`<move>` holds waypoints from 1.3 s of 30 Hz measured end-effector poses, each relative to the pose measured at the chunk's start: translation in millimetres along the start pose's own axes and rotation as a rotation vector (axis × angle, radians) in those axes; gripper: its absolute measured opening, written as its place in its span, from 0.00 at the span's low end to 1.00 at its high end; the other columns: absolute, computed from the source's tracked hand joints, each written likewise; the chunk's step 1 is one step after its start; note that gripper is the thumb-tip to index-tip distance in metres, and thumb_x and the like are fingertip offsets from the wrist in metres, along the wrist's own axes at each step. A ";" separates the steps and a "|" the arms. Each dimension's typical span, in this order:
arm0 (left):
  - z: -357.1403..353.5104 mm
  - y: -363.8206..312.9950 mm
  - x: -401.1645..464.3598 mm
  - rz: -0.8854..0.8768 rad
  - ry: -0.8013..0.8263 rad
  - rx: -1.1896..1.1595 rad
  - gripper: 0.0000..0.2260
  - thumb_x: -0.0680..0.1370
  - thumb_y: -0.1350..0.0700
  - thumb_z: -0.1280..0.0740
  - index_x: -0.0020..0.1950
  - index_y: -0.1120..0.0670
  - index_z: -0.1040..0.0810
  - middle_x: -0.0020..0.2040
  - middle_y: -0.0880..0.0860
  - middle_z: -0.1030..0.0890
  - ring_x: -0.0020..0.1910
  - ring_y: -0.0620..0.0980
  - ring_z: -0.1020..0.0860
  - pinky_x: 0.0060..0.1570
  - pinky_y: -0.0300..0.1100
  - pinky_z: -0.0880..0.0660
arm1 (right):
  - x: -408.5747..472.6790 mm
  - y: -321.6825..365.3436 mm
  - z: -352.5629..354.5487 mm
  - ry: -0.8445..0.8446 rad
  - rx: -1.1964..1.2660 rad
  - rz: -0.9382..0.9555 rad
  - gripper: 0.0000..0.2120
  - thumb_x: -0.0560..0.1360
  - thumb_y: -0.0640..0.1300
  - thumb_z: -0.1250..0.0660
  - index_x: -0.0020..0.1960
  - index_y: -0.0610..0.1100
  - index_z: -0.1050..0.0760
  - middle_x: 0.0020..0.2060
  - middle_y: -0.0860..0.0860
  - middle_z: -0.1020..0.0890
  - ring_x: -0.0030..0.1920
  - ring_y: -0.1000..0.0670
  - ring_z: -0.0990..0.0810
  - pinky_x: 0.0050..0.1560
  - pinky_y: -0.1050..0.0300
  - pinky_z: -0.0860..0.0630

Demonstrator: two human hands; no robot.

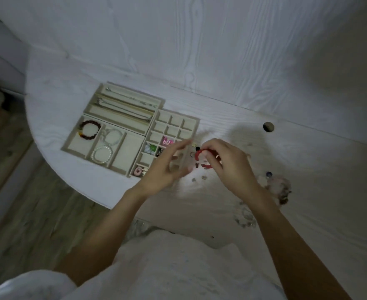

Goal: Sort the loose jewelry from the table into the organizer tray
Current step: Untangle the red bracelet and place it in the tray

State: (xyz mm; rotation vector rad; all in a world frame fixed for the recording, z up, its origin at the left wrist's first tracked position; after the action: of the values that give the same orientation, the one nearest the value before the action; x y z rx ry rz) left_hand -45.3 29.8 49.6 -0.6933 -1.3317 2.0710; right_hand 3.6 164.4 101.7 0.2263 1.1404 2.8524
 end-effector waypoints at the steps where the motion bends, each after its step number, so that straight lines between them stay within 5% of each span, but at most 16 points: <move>1: 4.6 3.1 -5.6 0.047 0.006 -0.091 0.24 0.76 0.56 0.31 0.70 0.46 0.34 0.66 0.42 0.28 0.64 0.38 0.30 0.60 0.32 0.31 | 7.4 6.6 -11.4 0.022 0.076 -0.015 0.04 0.78 0.43 0.37 0.50 0.46 0.24 0.41 0.58 0.22 0.38 0.59 0.23 0.39 0.65 0.26; 4: 41.8 28.4 -26.5 0.188 -0.144 -0.319 0.16 0.78 0.62 0.34 0.65 0.52 0.27 0.52 0.58 0.20 0.51 0.46 0.21 0.49 0.35 0.25 | 34.6 22.2 -56.2 0.078 0.335 -0.129 0.04 0.77 0.42 0.35 0.51 0.45 0.23 0.43 0.54 0.19 0.41 0.57 0.19 0.40 0.62 0.21; 7: 89.8 67.6 -51.8 0.297 -0.362 -0.395 0.10 0.78 0.62 0.35 0.59 0.56 0.24 0.43 0.58 0.19 0.42 0.46 0.20 0.41 0.35 0.25 | 59.7 28.6 -110.4 0.142 0.510 -0.317 0.04 0.76 0.40 0.33 0.50 0.43 0.26 0.46 0.47 0.20 0.40 0.53 0.18 0.36 0.54 0.18; 13: 139.9 128.8 -48.7 0.421 -0.449 -0.369 0.10 0.76 0.62 0.31 0.56 0.54 0.24 0.47 0.49 0.21 0.52 0.51 0.20 0.53 0.42 0.23 | 97.7 29.5 -184.3 0.140 0.320 -0.424 0.03 0.77 0.41 0.35 0.46 0.46 0.28 0.52 0.44 0.20 0.35 0.52 0.18 0.34 0.53 0.18; 17: 152.1 137.0 -26.8 0.348 -0.324 -0.193 0.20 0.77 0.62 0.34 0.69 0.54 0.29 0.56 0.47 0.23 0.56 0.45 0.24 0.53 0.28 0.28 | 115.3 25.6 -202.5 0.134 0.192 -0.443 0.05 0.76 0.42 0.33 0.51 0.45 0.26 0.49 0.47 0.19 0.45 0.50 0.18 0.45 0.50 0.19; 21: 155.4 139.7 -21.3 0.202 -0.179 0.024 0.25 0.79 0.62 0.37 0.75 0.53 0.38 0.66 0.50 0.27 0.62 0.45 0.27 0.60 0.33 0.31 | 120.5 38.1 -201.2 0.152 0.008 -0.330 0.11 0.77 0.41 0.35 0.58 0.43 0.24 0.51 0.47 0.18 0.48 0.52 0.20 0.50 0.60 0.24; 25: 152.1 143.4 -18.6 0.108 -0.067 0.233 0.26 0.78 0.67 0.41 0.75 0.56 0.39 0.67 0.57 0.27 0.63 0.55 0.26 0.60 0.44 0.29 | 116.7 49.8 -203.1 0.177 -0.216 -0.207 0.11 0.77 0.39 0.39 0.57 0.40 0.23 0.52 0.45 0.20 0.47 0.46 0.21 0.49 0.53 0.24; 27: 151.8 139.6 -16.8 0.026 -0.047 0.414 0.25 0.77 0.67 0.37 0.73 0.59 0.36 0.69 0.61 0.30 0.63 0.60 0.27 0.60 0.49 0.29 | 113.0 55.3 -208.0 0.187 -0.330 -0.121 0.10 0.76 0.37 0.39 0.52 0.38 0.21 0.52 0.44 0.21 0.47 0.43 0.22 0.48 0.51 0.25; 30: 155.9 131.3 -11.9 -0.153 -0.117 0.688 0.21 0.69 0.66 0.29 0.62 0.61 0.24 0.59 0.62 0.22 0.54 0.62 0.21 0.46 0.50 0.21 | 108.3 56.2 -215.4 0.158 -0.508 0.002 0.07 0.71 0.37 0.34 0.46 0.38 0.19 0.48 0.42 0.20 0.46 0.41 0.24 0.46 0.50 0.25; 32: 160.3 130.3 -6.5 -0.207 -0.144 0.754 0.14 0.71 0.63 0.35 0.56 0.60 0.20 0.51 0.59 0.19 0.48 0.59 0.21 0.40 0.48 0.20 | 106.7 58.3 -216.1 0.133 -0.578 0.061 0.06 0.69 0.38 0.32 0.45 0.39 0.19 0.48 0.43 0.20 0.46 0.41 0.24 0.45 0.50 0.26; 39: 168.3 121.3 10.1 -0.336 -0.202 0.886 0.08 0.70 0.62 0.34 0.48 0.58 0.20 0.46 0.57 0.21 0.43 0.58 0.24 0.41 0.48 0.25 | 98.1 63.0 -236.6 0.289 -0.770 0.130 0.09 0.72 0.47 0.36 0.46 0.45 0.19 0.45 0.49 0.19 0.49 0.44 0.24 0.48 0.54 0.39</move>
State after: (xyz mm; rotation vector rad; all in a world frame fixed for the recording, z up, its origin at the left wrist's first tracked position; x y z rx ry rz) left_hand -191.1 -109.0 -1.5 0.1207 -0.4486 2.1772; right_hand -131.0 -31.4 -13.0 -0.1657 -0.0262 3.2468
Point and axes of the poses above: each hand's wrist, its own x-axis towards the middle knuckle, its own z-axis out of the back of the hand, y = z × x, the point moved 8 cm from there along x, towards the middle knuckle
